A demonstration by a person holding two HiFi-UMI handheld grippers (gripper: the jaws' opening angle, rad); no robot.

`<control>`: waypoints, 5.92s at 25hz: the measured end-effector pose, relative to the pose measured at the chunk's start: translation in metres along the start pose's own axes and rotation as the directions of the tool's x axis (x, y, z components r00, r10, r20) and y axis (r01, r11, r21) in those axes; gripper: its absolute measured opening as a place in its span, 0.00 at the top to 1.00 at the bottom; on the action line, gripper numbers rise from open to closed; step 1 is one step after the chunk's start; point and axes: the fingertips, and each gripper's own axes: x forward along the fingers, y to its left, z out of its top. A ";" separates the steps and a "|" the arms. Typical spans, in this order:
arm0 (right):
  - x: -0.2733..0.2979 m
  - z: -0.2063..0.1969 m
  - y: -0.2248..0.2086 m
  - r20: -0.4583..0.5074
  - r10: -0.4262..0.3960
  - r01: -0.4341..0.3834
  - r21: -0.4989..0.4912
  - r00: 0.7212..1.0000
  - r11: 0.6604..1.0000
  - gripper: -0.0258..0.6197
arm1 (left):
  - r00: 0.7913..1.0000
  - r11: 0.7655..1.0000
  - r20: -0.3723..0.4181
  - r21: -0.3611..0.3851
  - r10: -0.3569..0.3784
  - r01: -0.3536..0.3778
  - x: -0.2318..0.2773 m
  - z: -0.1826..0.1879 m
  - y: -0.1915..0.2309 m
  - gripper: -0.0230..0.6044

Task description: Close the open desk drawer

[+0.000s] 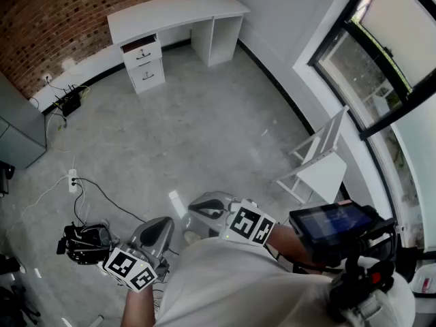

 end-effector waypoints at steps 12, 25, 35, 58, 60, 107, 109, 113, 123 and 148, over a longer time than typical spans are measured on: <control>-0.026 -0.012 -0.035 -0.005 -0.008 0.008 0.038 1.000 0.999 0.96 | 0.999 0.998 -0.034 0.061 0.002 0.000 0.039 0.012 0.000 0.96; -0.038 0.005 -0.173 0.057 0.045 -0.047 0.019 0.997 0.999 0.96 | 0.995 0.993 -0.013 0.073 0.098 -0.097 0.148 0.072 0.051 0.96; -0.019 0.003 -0.266 0.075 0.055 -0.058 0.043 0.996 0.997 0.91 | 0.986 0.985 -0.044 0.063 0.164 -0.161 0.209 0.097 0.102 0.96; 0.193 0.126 -0.471 0.010 -0.148 0.145 0.151 0.989 0.978 0.91 | 0.991 0.994 -0.081 -0.043 -0.107 0.104 0.259 0.223 0.391 0.96; 0.203 0.126 -0.488 -0.010 -0.147 0.146 0.165 0.989 0.975 0.91 | 0.991 0.993 -0.079 -0.060 -0.109 0.105 0.267 0.228 0.409 0.96; 0.566 -0.091 -1.091 0.092 -0.268 -0.049 0.986 0.959 0.161 0.88 | 0.782 0.866 -0.386 -0.103 -0.488 0.490 0.636 0.289 0.774 0.93; 0.585 -0.102 -1.108 0.097 -0.284 -0.060 0.989 0.954 0.135 0.88 | 0.780 0.864 -0.383 -0.118 -0.494 0.490 0.643 0.285 0.795 0.91; 0.607 -0.114 -1.129 0.133 -0.340 -0.114 0.991 0.931 0.074 0.87 | 0.769 0.858 -0.390 -0.133 -0.506 0.497 0.650 0.276 0.817 0.90; 0.635 -0.120 -1.149 0.205 -0.387 -0.213 0.977 0.899 0.023 0.86 | 0.748 0.841 -0.394 -0.156 -0.535 0.519 0.663 0.267 0.839 0.89; 0.647 -0.117 -1.159 0.241 -0.483 -0.316 0.945 0.842 -0.079 0.92 | 0.714 0.813 -0.398 -0.184 -0.576 0.553 0.696 0.264 0.854 0.89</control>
